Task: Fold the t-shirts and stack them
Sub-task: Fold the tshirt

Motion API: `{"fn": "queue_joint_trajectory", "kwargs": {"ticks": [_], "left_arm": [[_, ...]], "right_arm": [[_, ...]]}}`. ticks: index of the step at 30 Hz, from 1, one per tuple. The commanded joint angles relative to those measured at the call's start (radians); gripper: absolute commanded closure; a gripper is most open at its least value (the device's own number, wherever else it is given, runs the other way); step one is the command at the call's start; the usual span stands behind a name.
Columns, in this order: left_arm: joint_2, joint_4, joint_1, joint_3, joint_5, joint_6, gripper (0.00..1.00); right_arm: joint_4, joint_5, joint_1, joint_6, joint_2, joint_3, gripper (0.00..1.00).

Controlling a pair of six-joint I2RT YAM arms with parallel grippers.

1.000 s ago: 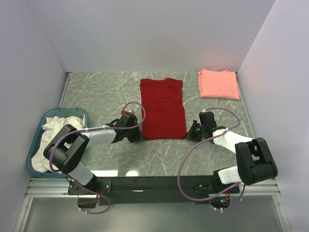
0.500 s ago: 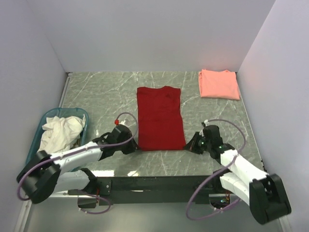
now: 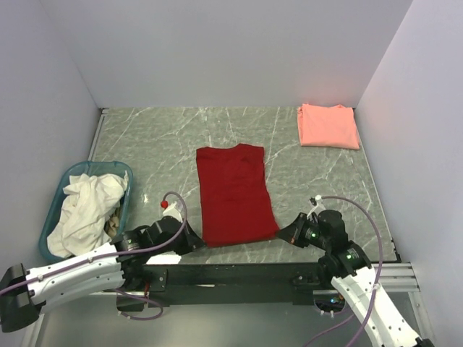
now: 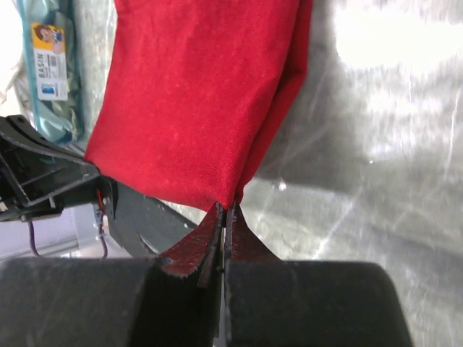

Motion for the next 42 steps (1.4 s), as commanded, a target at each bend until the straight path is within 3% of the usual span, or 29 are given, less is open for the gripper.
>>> {"fn": "queue_joint_trajectory", "kwargs": {"ticks": [1,7,18,27,42], "left_arm": [[-0.044,-0.114,-0.037,0.031,-0.069,-0.052,0.99],[-0.035,-0.173,-0.041,0.139,-0.146,-0.024,0.99],[0.163,-0.323,-0.011,0.458,-0.286,0.081,1.00],[0.295,-0.251,0.241,0.597,-0.143,0.279,1.00],[0.605,-0.162,0.514,0.820,0.055,0.442,1.00]], "right_arm": [[-0.140,-0.007,0.006,0.004,-0.056,0.003,1.00],[-0.113,0.052,0.007,-0.030,0.049,0.129,1.00],[-0.021,0.151,0.006,-0.088,0.336,0.440,1.00],[0.053,0.198,-0.001,-0.128,0.555,0.620,1.00],[0.127,0.117,-0.096,-0.163,1.054,0.966,1.00]]}}
